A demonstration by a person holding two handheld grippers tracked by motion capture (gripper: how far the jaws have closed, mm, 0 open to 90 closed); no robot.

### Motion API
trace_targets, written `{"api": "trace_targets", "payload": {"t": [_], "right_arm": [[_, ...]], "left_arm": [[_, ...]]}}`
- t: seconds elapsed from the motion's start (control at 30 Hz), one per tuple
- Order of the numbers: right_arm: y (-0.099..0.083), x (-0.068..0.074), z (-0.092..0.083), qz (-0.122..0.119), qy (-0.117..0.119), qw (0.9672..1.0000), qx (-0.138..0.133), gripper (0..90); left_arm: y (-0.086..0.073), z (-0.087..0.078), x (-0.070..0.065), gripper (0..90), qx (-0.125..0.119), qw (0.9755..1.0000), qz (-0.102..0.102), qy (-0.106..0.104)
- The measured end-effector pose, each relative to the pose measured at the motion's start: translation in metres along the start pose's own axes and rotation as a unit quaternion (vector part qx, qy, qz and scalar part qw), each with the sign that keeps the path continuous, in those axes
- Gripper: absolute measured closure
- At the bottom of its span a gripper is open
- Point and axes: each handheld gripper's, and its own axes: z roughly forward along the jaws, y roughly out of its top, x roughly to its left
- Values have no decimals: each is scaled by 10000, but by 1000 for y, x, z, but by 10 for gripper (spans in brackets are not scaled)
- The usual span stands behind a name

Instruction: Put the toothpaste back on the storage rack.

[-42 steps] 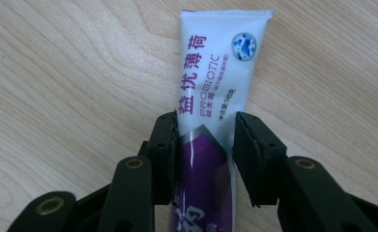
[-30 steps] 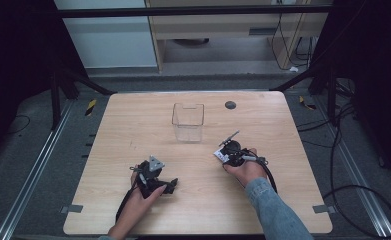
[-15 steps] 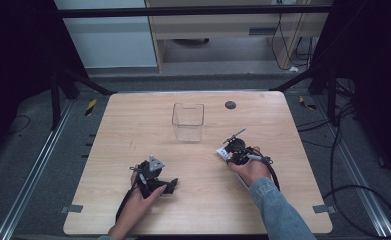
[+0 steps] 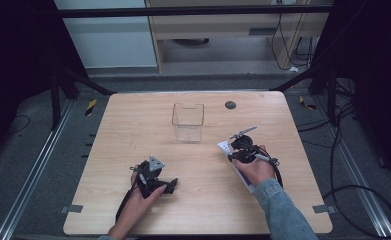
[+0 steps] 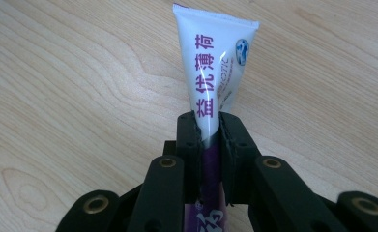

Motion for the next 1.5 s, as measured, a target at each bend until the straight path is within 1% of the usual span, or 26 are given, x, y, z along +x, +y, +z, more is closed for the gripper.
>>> {"api": "trace_targets", "payload": {"t": [0.1,0.13,0.3,0.33,0.4,0.43,0.47,0.7,0.8,0.9,1.0,1.37,1.5], "right_arm": [[-1,-3,-4,27,1,10000,-41,798],[-1,-3,-5,92,15,9999,-84,798],[1,-7,-13,131,25,9997,-189,798],[2,-8,-19,153,29,9995,-280,798],[3,-8,-24,141,34,9992,-367,799],[3,-8,-24,141,34,9992,-367,799],[5,-8,-28,133,39,9988,-464,799],[12,-8,-40,116,27,9977,-669,798],[14,-8,-42,143,3,9965,-824,799],[15,-8,-44,100,-1,9947,-1019,798],[16,-7,-46,133,6,9934,-1143,798],[23,-5,-53,160,-32,9894,-1442,798],[26,-2,-54,169,8,9873,-1579,797]], "left_arm": [[0,0,0,0,0,10000,0,0],[0,0,0,0,0,10000,0,0],[0,0,0,0,0,10000,1,0],[0,0,0,0,0,10000,3,0],[0,0,0,0,1,10000,2,0],[0,0,0,0,1,10000,2,0],[0,0,0,0,-1,10000,1,0],[0,0,0,0,1,10000,1,0],[0,0,0,0,1,10000,1,1],[0,0,0,0,1,10000,3,1],[0,0,0,0,0,10000,2,1],[0,0,0,0,-1,10000,2,0],[0,0,0,0,2,10000,4,0]]}}
